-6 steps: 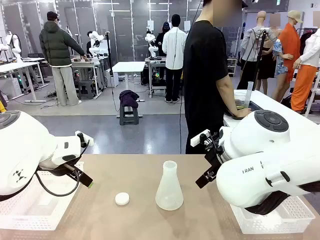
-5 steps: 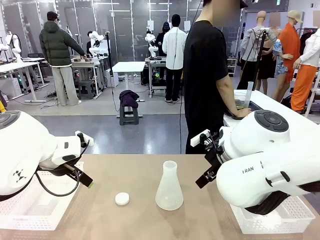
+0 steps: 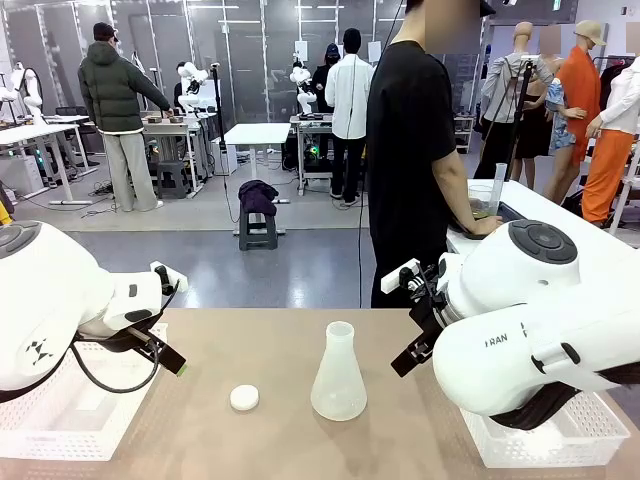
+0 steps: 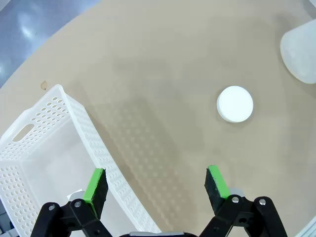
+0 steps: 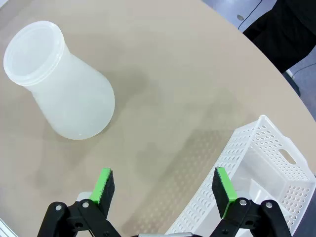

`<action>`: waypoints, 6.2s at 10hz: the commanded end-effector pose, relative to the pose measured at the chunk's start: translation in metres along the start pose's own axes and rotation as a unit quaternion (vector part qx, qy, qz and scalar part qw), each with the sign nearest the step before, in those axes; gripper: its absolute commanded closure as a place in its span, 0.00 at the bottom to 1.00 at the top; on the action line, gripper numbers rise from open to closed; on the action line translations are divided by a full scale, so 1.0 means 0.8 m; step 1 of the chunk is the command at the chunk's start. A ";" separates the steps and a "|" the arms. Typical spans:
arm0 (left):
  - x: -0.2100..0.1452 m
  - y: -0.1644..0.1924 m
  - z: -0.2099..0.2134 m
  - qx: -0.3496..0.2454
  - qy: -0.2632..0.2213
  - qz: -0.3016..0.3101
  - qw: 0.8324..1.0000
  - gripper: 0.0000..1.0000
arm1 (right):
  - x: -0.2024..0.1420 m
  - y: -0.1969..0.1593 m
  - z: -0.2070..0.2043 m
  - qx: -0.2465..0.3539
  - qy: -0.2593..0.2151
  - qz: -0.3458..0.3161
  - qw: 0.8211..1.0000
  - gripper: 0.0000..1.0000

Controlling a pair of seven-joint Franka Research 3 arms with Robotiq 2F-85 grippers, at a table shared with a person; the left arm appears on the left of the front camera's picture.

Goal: Prepare the solutions needed for the experiment.
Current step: Pick up the Plastic Funnel and insert it into the Big flask.

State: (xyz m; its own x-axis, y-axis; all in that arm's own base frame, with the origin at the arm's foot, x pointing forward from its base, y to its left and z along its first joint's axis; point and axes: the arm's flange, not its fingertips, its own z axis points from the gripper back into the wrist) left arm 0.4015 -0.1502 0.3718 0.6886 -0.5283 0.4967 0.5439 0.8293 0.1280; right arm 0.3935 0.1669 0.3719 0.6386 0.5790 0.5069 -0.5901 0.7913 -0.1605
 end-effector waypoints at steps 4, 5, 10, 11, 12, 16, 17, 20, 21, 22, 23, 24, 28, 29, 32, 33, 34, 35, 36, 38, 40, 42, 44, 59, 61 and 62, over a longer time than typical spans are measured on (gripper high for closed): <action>0.000 0.000 0.000 0.000 0.000 0.000 1.000 0.00 | 0.000 0.000 0.000 0.000 0.000 -0.001 1.000 0.00; 0.000 0.000 0.000 0.000 0.000 0.000 1.000 0.00 | 0.000 0.000 0.000 0.000 0.000 -0.001 1.000 0.00; 0.000 0.000 0.000 0.000 0.000 0.000 1.000 0.00 | 0.000 0.000 0.000 0.000 0.000 -0.001 1.000 0.00; 0.000 0.000 0.000 0.000 0.000 0.000 1.000 0.00 | 0.000 0.000 0.000 0.000 0.000 -0.001 1.000 0.00; 0.000 0.000 0.000 0.000 0.000 0.000 1.000 0.00 | 0.000 0.000 0.000 0.000 0.000 -0.001 1.000 0.00; 0.000 0.000 0.000 0.000 0.000 0.000 1.000 0.00 | 0.000 0.000 0.000 0.000 0.000 -0.001 1.000 0.00; 0.000 0.000 0.000 0.000 0.000 0.000 1.000 0.00 | 0.000 0.000 0.000 0.000 0.000 -0.001 1.000 0.00; 0.000 0.000 0.000 0.000 0.000 0.000 1.000 0.00 | 0.000 0.000 0.000 0.000 0.000 -0.001 1.000 0.00; 0.000 0.000 0.000 0.000 0.000 0.000 1.000 0.00 | 0.000 0.000 0.000 0.000 0.000 -0.001 1.000 0.00; 0.000 0.000 0.000 0.000 0.000 0.000 1.000 0.00 | 0.000 0.000 0.000 0.000 0.000 -0.001 1.000 0.00; 0.000 0.000 0.000 0.000 0.000 0.000 1.000 0.00 | 0.000 0.000 0.000 0.000 0.000 -0.001 1.000 0.00; 0.002 0.000 0.006 -0.012 -0.003 -0.005 1.000 0.00 | 0.000 0.000 0.000 0.000 0.000 0.000 1.000 0.00; 0.005 0.015 0.099 -0.094 -0.042 0.016 0.995 0.00 | 0.024 -0.003 0.104 0.021 -0.056 -0.065 0.996 0.00; 0.003 0.019 0.122 -0.111 -0.042 0.041 0.992 0.00 | 0.024 -0.004 0.128 0.041 -0.066 -0.100 0.992 0.00; 0.015 0.040 0.160 -0.240 -0.024 0.184 0.953 0.00 | 0.025 -0.026 0.179 0.198 -0.109 -0.204 0.953 0.00; 0.020 0.053 0.163 -0.296 -0.020 0.225 0.928 0.00 | 0.023 -0.042 0.183 0.282 -0.127 -0.251 0.917 0.00; 0.018 0.065 0.166 -0.365 -0.039 0.242 0.898 0.00 | 0.021 -0.057 0.180 0.338 -0.118 -0.315 0.879 0.00; 0.016 0.074 0.164 -0.400 -0.060 0.269 0.874 0.00 | 0.017 -0.068 0.174 0.372 -0.117 -0.365 0.845 0.00; 0.014 0.080 0.162 -0.452 -0.081 0.272 0.846 0.00 | 0.012 -0.077 0.165 0.409 -0.116 -0.399 0.813 0.00; 0.006 0.089 0.150 -0.532 -0.120 0.300 0.783 0.00 | 0.006 -0.086 0.146 0.465 -0.122 -0.439 0.759 0.00; 0.005 0.081 0.141 -0.552 -0.119 0.301 0.769 0.00 | 0.007 -0.085 0.136 0.474 -0.110 -0.462 0.742 0.00; 0.006 0.078 0.140 -0.562 -0.124 0.290 0.765 0.00 | 0.004 -0.086 0.132 0.481 -0.119 -0.461 0.736 0.00; 0.000 0.077 0.136 -0.560 -0.116 0.305 0.761 0.00 | -0.002 -0.087 0.125 0.486 -0.101 -0.476 0.726 0.00; 0.000 0.077 0.136 -0.560 -0.116 0.305 0.761 0.00 | 0.029 -0.249 0.107 0.095 0.097 0.110 0.985 0.00; 0.000 0.077 0.136 -0.560 -0.116 0.305 0.761 0.00 | 0.033 -0.258 0.103 0.079 0.113 0.204 0.969 0.00; 0.000 0.077 0.136 -0.560 -0.116 0.305 0.761 0.00 | 0.032 -0.259 0.102 0.080 0.129 0.222 0.963 0.00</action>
State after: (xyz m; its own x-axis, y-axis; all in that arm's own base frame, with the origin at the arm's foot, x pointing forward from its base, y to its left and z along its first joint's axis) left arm 0.3825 -0.0781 0.4715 0.9420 0.0382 0.3334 0.3208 0.1895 -0.9280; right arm 0.4912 0.0063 0.4839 0.4314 0.8835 0.1827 -0.8794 0.4570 -0.1334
